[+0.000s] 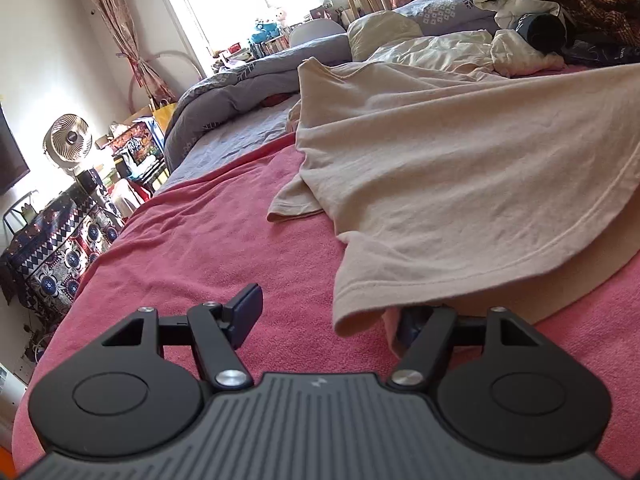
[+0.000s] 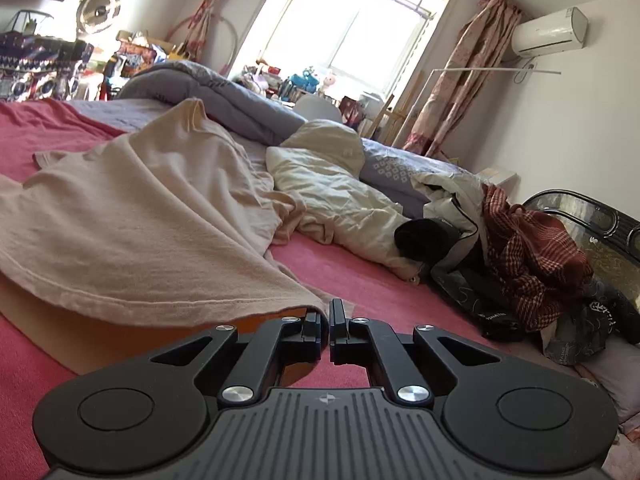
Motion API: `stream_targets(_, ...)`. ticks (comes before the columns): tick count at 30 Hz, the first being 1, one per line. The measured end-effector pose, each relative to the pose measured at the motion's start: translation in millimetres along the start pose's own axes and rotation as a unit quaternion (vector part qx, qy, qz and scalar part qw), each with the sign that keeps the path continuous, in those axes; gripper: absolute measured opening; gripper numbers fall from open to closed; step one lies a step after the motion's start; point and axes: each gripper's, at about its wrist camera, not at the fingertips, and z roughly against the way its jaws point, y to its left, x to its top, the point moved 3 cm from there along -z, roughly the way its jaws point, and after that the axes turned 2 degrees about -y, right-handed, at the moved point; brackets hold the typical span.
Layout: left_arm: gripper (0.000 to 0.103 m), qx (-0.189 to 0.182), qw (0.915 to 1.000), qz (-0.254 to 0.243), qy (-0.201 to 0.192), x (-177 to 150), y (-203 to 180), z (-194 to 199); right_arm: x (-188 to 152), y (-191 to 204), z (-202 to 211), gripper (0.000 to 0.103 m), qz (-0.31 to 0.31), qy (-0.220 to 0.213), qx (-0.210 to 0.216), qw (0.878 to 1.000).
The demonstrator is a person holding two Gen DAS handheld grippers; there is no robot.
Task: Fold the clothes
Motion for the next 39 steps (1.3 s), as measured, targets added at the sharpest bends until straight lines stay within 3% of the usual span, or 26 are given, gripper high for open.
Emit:
stream_targets(2, 0.061, -0.002, 1.0000, 0.001, -0.007, 0.0, 0.4, 1.2, -10.2, 8.3, -2.4, 0.005, 0.021, 0.011, 0.005, 1.000)
stream_targets(6, 0.060, -0.012, 0.9997, -0.003, -0.020, 3.1, 1.1, 10.9, -26.3, 25.0, -8.4, 0.008, 0.058, 0.028, 0.014, 0.998)
stream_targets(8, 0.070, -0.020, 0.9992, -0.009, -0.033, 5.9, -0.9, 18.0, -31.8, 31.8, -12.4, 0.015, 0.073, 0.033, 0.014, 0.997)
stream_targets(10, 0.075, -0.022, 0.9987, -0.022, -0.040, 7.3, -4.9, 21.8, -34.1, 35.4, -14.9, 0.038, 0.075, 0.034, 0.014, 0.996)
stream_targets(11, 0.075, -0.019, 0.9987, -0.032, -0.036, 7.5, -7.8, 20.0, -35.1, 36.9, -16.6, 0.039, 0.075, 0.035, 0.014, 0.996)
stream_targets(15, 0.075, -0.029, 0.9984, -0.047, -0.014, 4.0, -13.8, 13.5, -32.0, 37.6, -19.6, 0.036, 0.067, 0.028, 0.010, 0.997)
stream_targets(16, 0.075, -0.017, 0.9984, -0.054, -0.007, 2.1, -14.8, 9.3, -30.9, 36.9, -20.1, 0.034, 0.063, 0.026, 0.008, 0.998)
stream_targets(18, 0.077, 0.012, 0.9983, -0.057, 0.000, 0.5, -11.9, 0.3, -27.4, 32.3, -20.2, 0.019, 0.055, 0.022, 0.003, 0.998)
stream_targets(19, 0.077, 0.024, 0.9986, -0.046, 0.004, 0.7, -6.0, -2.6, -26.0, 30.5, -19.9, 0.018, 0.050, 0.018, -0.002, 0.999)
stream_targets(23, 0.077, 0.068, 0.9974, -0.012, 0.017, 1.0, 15.7, -10.1, -23.5, 22.8, -15.6, 0.017, 0.037, 0.004, -0.017, 0.999)
stream_targets(30, 0.077, 0.067, 0.9974, -0.022, 0.016, -10.0, 16.8, -4.7, -37.2, 27.2, -18.1, 0.018, 0.043, 0.021, -0.003, 0.999)
stream_targets(33, 0.077, 0.047, 0.9982, -0.037, -0.001, -10.3, 9.0, -2.8, -45.0, 35.2, -21.5, 0.034, 0.044, 0.029, 0.021, 0.998)
stream_targets(34, 0.076, 0.045, 0.9981, -0.042, -0.004, -9.6, 6.4, -3.4, -47.4, 39.1, -23.3, 0.035, 0.048, 0.029, 0.023, 0.998)
stream_targets(36, 0.061, 0.045, 0.9979, -0.046, -0.004, -8.5, 3.6, -5.6, -49.7, 45.1, -26.1, 0.031, 0.052, 0.023, 0.017, 0.998)
stream_targets(37, 0.040, 0.047, 0.9981, -0.039, -0.001, -8.0, 5.6, -6.7, -49.4, 45.3, -27.7, 0.018, 0.049, 0.025, 0.016, 0.998)
stream_targets(38, 0.028, 0.038, 0.9990, -0.024, 0.002, -7.3, 9.9, -6.5, -47.7, 44.1, -28.6, 0.008, 0.045, 0.028, 0.012, 0.999)
stream_targets(39, 0.025, 0.022, 0.9998, -0.002, 0.002, -5.8, 15.6, -4.2, -45.3, 41.7, -26.7, 0.005, 0.042, 0.025, -0.001, 0.999)
